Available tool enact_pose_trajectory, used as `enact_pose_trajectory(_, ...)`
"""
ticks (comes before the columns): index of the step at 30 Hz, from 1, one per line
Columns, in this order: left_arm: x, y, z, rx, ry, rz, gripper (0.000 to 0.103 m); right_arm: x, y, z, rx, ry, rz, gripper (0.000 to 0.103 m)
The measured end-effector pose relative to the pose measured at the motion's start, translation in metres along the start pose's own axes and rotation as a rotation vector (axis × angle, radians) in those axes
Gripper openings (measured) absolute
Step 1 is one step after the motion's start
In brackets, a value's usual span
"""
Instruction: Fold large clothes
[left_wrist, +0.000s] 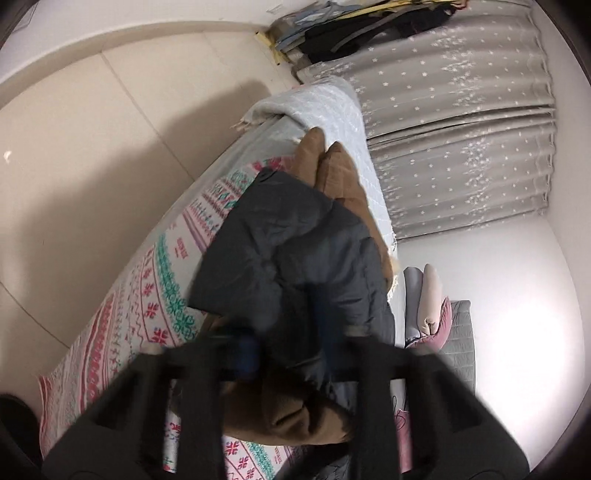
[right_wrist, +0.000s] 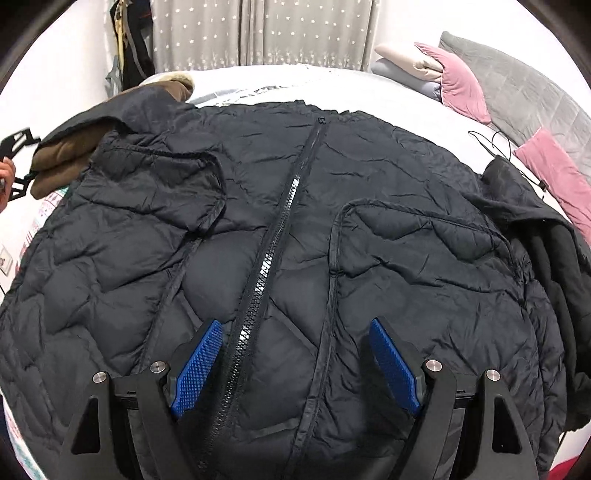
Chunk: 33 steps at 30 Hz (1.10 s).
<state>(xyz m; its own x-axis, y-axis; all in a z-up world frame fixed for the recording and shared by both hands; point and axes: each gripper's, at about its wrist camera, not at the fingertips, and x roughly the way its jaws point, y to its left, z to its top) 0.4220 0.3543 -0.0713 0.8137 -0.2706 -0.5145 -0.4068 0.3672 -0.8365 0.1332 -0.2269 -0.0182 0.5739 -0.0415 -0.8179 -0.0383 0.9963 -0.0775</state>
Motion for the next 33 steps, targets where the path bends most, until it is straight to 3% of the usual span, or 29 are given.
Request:
enact_pose_trajectory(3, -0.016, -0.008, 0.004, 0.027, -0.050, -0.013, 0.006, -0.004, 0.001, -0.001, 0.002, -0.004, 0.007, 0.083)
enact_pose_trajectory(10, -0.054, -0.056, -0.006, 0.234, -0.174, -0.004, 0.004, -0.018, -0.002, 0.001, 0.039, -0.033, 0.033, 0.082)
enact_pose_trajectory(17, -0.089, -0.140, -0.057, 0.527, -0.290, -0.045, 0.004, -0.024, -0.040, 0.006, 0.177, -0.027, 0.075, 0.082)
enact_pose_trajectory(19, -0.090, -0.169, -0.074, 0.582, -0.283, -0.064, 0.004, -0.022, -0.057, 0.006, 0.241, -0.013, 0.087, 0.082)
enact_pose_trajectory(24, -0.095, -0.247, -0.137, 0.716, -0.234, -0.209, 0.004, -0.021, -0.090, 0.005, 0.377, 0.005, 0.129, 0.082)
enact_pose_trajectory(27, -0.086, -0.286, -0.190, 0.792, -0.153, -0.288, 0.004, -0.025, -0.107, 0.006, 0.433, -0.006, 0.128, 0.082)
enact_pose_trajectory(33, -0.045, -0.315, -0.302, 0.973, -0.019, -0.314, 0.004, -0.031, -0.148, 0.001, 0.573, -0.030, 0.157, 0.083)
